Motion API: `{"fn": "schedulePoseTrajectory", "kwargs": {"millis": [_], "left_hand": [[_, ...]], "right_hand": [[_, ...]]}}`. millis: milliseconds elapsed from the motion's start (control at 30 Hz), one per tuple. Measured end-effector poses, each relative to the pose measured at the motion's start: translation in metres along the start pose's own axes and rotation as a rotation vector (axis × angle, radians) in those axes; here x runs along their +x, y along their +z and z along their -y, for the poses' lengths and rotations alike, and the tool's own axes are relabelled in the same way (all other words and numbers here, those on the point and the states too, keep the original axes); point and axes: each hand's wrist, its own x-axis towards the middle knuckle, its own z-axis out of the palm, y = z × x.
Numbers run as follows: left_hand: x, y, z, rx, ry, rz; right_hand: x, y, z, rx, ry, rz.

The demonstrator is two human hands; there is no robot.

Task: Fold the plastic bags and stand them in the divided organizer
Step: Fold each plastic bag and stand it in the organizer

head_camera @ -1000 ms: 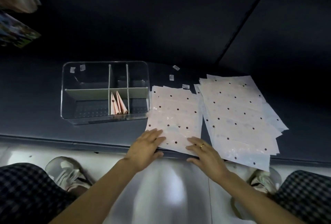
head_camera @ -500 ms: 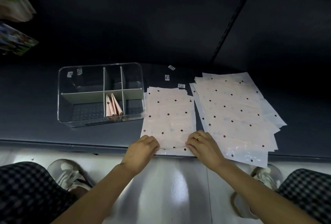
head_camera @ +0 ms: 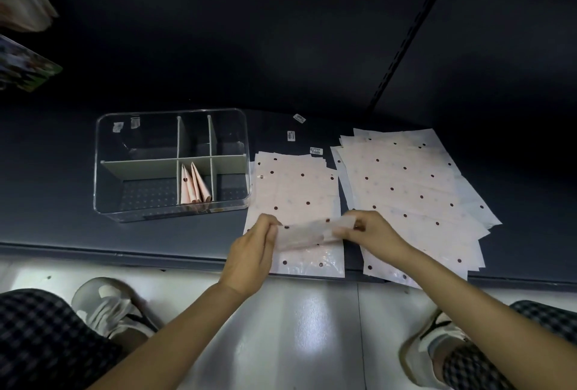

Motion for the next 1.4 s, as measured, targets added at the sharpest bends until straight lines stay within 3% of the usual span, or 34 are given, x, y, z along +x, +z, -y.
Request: {"fn": "schedulePoseTrajectory", "kwargs": {"millis": [100,200,333,433,633,1033,1133,1200,1267,1333,1400], "left_hand": [[0.004,0.002,0.001,-0.038,-0.071,-0.188],[0.005,0.003,0.009,0.109,0.028,-0.275],[0.002,0.007,0.017,0.343,0.281,-0.039],[-0.005,0.017,0.022,0.481,0.358,0.125],[-0.016,0.023,0.029,0.717,0.304,0.299],[-0.018,0.024,0.042,0.797,0.243,0.476],[-0.018,0.025,0.046,0.845,0.247,0.496],[-0.016,0.027,0.046,0.866,0.229,0.512],[-0.016,0.027,0.045,0.871,0.218,0.513],[-0.016,0.026,0.042,0.891,0.226,0.489],[-0.017,0.023,0.037,0.869,0.218,0.465]], "right_hand": [[0.021,0.006,0.006,0.082,0.08,-0.081],[0.043,0.014,0.004,0.0,0.181,-0.157],[0.063,0.021,0.005,-0.049,0.24,-0.214],[0.074,0.024,0.006,-0.088,0.245,-0.232],[0.088,0.029,0.002,-0.202,0.304,-0.26],[0.093,0.034,-0.002,-0.198,0.342,-0.34],[0.082,0.041,0.004,-0.088,0.317,-0.471],[0.061,0.049,0.005,-0.174,0.158,-0.594],[0.035,0.062,0.001,-0.475,-0.128,-0.509],[0.012,0.077,-0.006,-0.781,-0.358,-0.194],[-0.001,0.09,-0.016,-0.97,-0.387,0.113]]}}
